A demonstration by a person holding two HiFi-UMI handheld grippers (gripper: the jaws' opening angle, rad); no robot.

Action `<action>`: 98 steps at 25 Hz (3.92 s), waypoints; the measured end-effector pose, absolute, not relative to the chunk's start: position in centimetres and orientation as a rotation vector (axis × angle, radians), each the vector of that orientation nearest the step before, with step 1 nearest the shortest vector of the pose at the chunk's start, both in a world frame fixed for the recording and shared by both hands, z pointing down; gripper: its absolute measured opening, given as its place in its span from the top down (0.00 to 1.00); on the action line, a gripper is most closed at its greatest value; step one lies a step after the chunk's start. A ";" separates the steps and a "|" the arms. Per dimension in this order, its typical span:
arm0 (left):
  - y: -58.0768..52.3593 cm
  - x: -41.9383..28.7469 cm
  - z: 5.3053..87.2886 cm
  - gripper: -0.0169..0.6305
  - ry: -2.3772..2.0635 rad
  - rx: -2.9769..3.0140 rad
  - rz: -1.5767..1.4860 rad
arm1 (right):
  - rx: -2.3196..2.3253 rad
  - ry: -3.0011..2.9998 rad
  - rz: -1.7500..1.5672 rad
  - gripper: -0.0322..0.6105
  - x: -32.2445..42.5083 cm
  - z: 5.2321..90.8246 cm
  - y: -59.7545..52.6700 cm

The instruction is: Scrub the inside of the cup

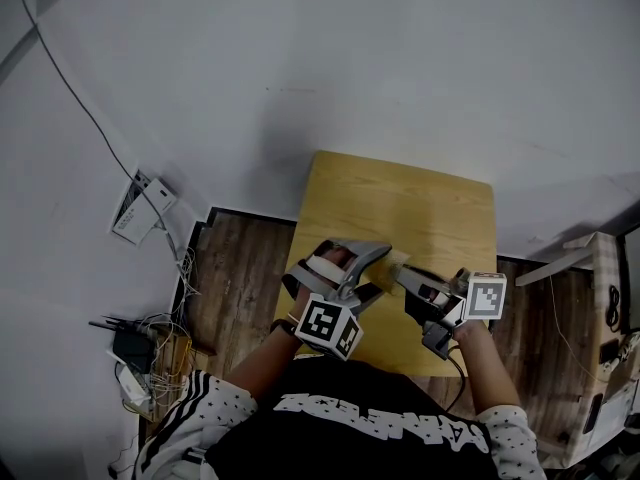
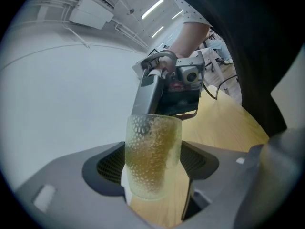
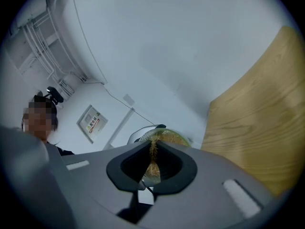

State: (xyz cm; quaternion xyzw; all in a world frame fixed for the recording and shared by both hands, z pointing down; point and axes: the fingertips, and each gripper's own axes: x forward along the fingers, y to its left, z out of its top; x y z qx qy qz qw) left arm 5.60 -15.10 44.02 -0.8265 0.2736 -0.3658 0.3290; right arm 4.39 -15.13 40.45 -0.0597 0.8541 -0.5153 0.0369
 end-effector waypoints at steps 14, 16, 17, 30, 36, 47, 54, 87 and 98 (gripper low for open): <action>-14.6 5.6 43.3 0.43 0.670 -2.096 -0.909 | -0.111 2.363 -1.705 0.89 5.4 40.6 -15.3; -14.6 5.6 43.1 0.43 0.667 -2.085 -0.897 | -0.093 2.291 -1.728 0.89 5.5 40.5 -15.3; -14.6 5.5 43.1 0.43 0.665 -2.083 -0.893 | -0.088 2.251 -1.741 0.89 5.6 40.5 -15.4; -14.1 5.5 43.4 0.43 0.614 -2.130 -0.915 | -0.117 2.295 -1.729 0.89 5.5 40.7 -14.9; -14.1 5.6 43.6 0.43 0.570 -2.132 -0.938 | -0.124 2.417 -1.673 0.89 5.1 40.6 -14.5; -13.9 5.7 44.8 0.43 0.506 -2.139 -0.986 | -0.157 2.745 -1.565 0.90 3.6 41.5 -13.2; -13.4 5.6 45.7 0.43 0.499 -2.200 -1.004 | -0.189 3.044 -1.382 0.90 3.0 43.0 -12.3; -11.6 6.3 47.1 0.43 0.478 -2.519 -0.953 | -0.074 4.063 0.719 0.89 3.8 46.6 -9.6; -11.0 6.4 47.4 0.43 0.449 -2.746 -0.839 | 0.169 3.930 1.405 0.89 4.2 46.8 -9.2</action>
